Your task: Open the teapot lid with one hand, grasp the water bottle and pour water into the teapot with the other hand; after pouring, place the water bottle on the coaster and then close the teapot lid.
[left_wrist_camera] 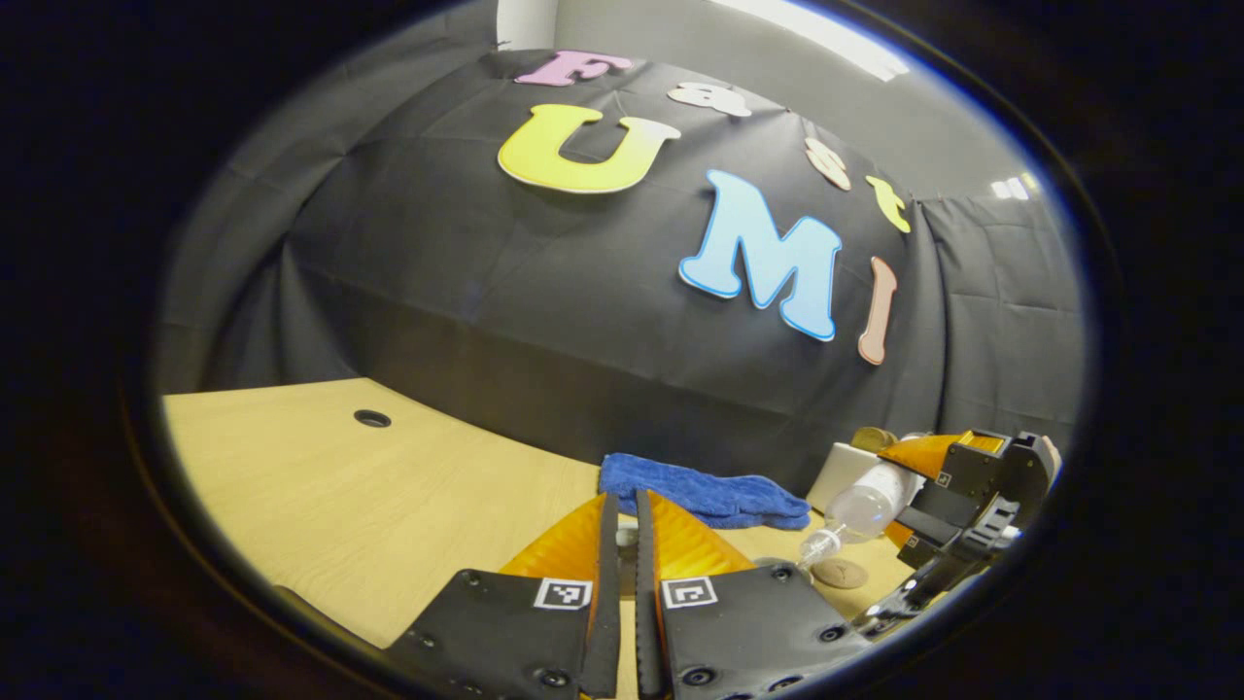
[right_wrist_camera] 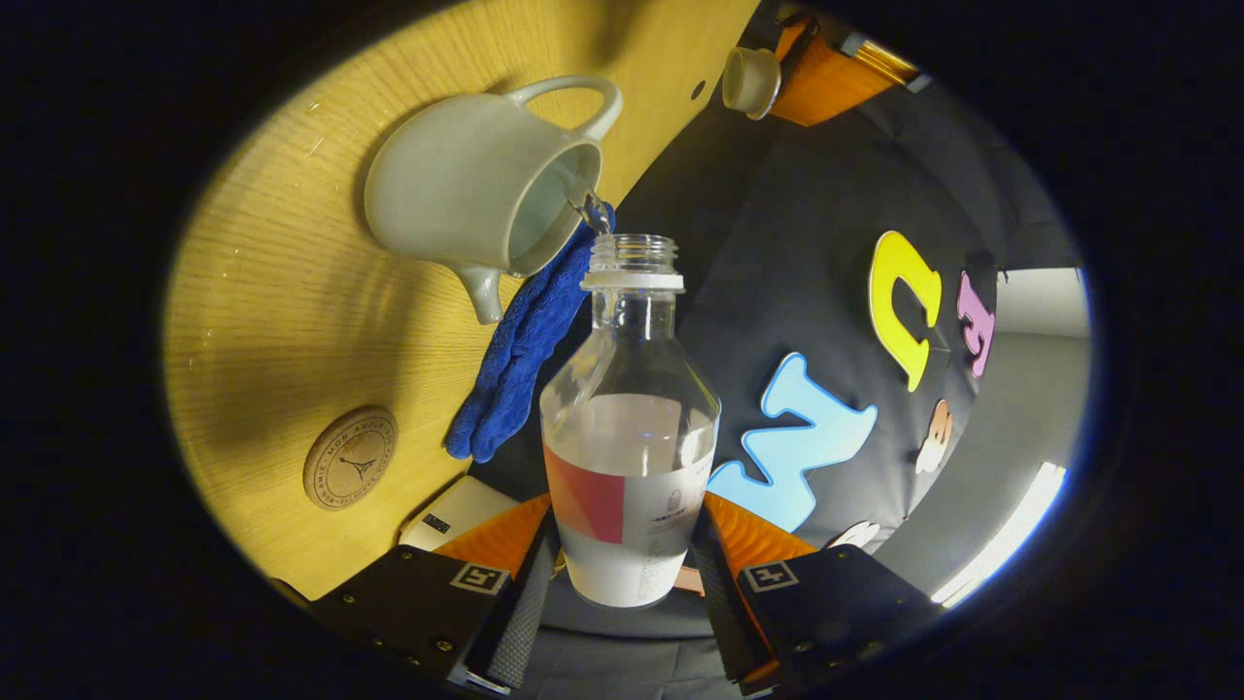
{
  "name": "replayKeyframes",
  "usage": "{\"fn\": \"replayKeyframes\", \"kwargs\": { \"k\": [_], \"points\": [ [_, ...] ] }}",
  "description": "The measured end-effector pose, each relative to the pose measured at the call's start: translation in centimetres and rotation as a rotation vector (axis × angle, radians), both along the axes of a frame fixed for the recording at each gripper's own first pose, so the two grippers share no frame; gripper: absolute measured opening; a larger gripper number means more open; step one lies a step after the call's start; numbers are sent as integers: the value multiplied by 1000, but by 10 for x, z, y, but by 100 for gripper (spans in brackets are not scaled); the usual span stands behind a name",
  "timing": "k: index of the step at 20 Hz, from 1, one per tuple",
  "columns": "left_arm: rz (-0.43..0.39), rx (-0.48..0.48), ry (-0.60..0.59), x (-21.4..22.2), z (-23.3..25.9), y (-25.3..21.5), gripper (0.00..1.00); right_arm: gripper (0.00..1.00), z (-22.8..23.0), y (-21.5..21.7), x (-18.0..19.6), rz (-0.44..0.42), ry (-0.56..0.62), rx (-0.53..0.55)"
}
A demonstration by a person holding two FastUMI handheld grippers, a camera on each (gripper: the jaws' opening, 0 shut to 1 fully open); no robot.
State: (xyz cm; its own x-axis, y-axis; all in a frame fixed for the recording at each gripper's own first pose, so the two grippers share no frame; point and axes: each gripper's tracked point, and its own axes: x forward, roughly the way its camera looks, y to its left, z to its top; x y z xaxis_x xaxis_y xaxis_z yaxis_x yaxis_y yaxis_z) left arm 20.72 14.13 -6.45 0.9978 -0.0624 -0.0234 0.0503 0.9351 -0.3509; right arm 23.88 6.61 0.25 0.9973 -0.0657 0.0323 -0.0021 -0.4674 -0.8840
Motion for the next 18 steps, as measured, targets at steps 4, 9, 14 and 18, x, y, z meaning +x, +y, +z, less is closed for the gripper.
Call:
{"fn": "replayKeyframes", "kwargs": {
  "k": [4,9,14,18],
  "points": [
    [0,-10,2,1,-1,1,15,72,9,4,-1,19,-26,-50],
    [-1,-15,2,2,-1,1,12,72,15,11,1,48,-37,-98],
    [-1,-19,3,2,0,2,15,72,19,20,2,76,-32,-176],
    [-1,-19,4,2,0,2,15,72,21,20,4,86,-28,-205]
  ]
}}
